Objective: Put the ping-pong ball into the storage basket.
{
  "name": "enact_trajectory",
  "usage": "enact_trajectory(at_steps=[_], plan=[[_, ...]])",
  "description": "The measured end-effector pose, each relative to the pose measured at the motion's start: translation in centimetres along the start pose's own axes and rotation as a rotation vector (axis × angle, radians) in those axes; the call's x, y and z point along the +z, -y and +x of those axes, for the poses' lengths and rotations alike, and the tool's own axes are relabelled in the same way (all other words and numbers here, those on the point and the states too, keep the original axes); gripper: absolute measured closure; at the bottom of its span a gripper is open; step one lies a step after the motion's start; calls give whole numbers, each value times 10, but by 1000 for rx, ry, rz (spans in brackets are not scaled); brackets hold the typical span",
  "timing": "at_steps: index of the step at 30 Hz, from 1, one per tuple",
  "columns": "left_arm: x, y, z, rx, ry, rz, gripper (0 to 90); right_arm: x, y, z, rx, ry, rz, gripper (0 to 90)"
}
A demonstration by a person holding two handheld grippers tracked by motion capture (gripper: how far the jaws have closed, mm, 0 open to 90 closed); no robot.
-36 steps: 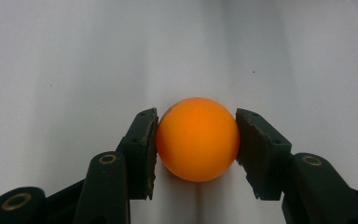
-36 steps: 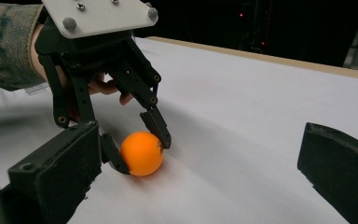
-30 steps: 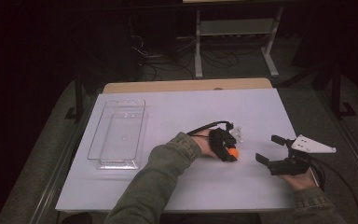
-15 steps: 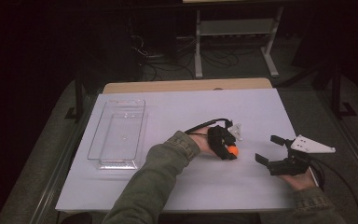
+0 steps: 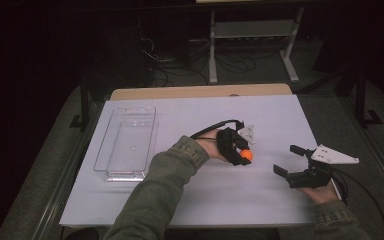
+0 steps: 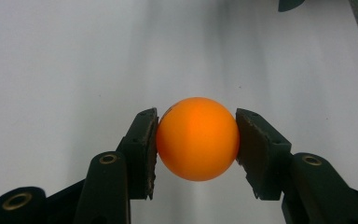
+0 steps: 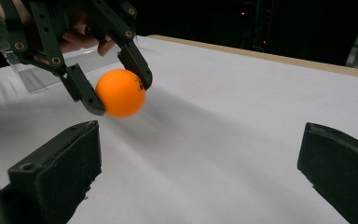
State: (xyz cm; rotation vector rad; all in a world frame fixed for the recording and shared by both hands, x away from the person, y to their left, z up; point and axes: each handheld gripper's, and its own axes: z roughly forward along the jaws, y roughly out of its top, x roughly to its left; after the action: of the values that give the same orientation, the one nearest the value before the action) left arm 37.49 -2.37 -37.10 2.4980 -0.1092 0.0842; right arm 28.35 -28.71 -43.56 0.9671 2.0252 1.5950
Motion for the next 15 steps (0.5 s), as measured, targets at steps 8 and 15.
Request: enact_trajectory(at_steps=[8, 15], plan=[[-19, -4, -6, 17, -23, -8, 505, 0, 0, 0, 1, 0, 4, 0], [-45, -2, -11, 29, -70, -3, 504, 1, 0, 0, -4, 1, 8, 0]])
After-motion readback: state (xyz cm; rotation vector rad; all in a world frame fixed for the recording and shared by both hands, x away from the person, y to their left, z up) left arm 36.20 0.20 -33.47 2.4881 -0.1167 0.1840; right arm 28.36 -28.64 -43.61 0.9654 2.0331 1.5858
